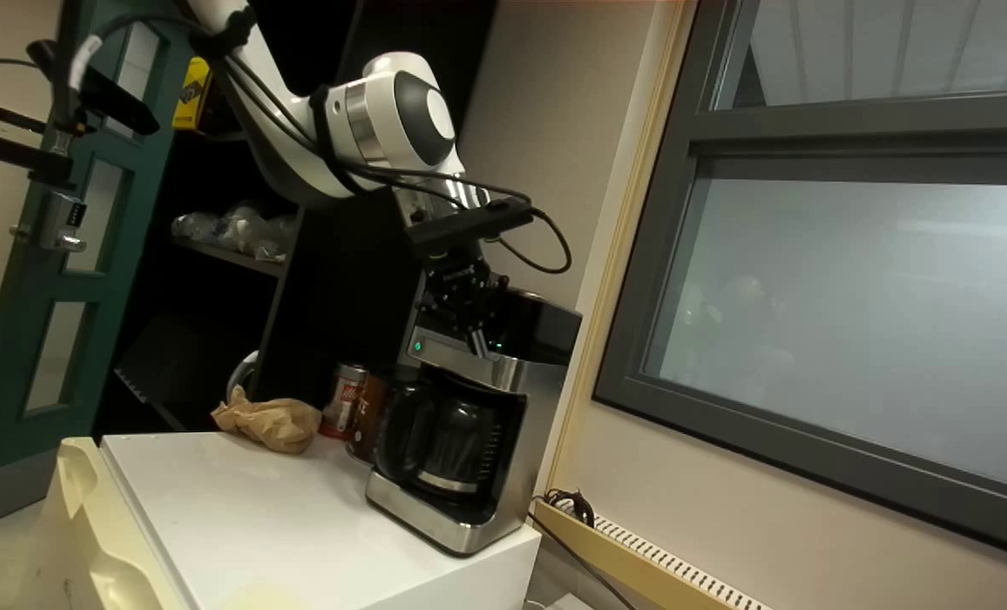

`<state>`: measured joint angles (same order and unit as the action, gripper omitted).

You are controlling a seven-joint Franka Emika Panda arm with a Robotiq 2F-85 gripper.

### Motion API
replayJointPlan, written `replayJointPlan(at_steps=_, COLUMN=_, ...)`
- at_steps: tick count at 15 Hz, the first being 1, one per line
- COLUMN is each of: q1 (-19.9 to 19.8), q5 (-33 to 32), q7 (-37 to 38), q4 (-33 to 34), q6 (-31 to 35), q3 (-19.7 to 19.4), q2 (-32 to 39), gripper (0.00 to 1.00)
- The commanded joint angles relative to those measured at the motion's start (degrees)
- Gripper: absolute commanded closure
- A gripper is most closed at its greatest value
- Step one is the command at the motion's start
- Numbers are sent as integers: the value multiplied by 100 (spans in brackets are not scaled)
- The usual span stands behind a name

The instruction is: Press a button on the coffee maker

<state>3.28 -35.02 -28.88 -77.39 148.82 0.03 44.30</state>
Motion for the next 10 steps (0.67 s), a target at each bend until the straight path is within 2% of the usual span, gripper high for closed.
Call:
replayJointPlan(at_steps=1, q1=15, q5=140, q7=-236, q4=396, q6=0, q3=57, q2=302, gripper=100)
replayJointPlan(at_steps=10, q1=-55, q5=102, q7=-304, q4=-134, q6=282, q3=119, q2=-50, gripper=100)
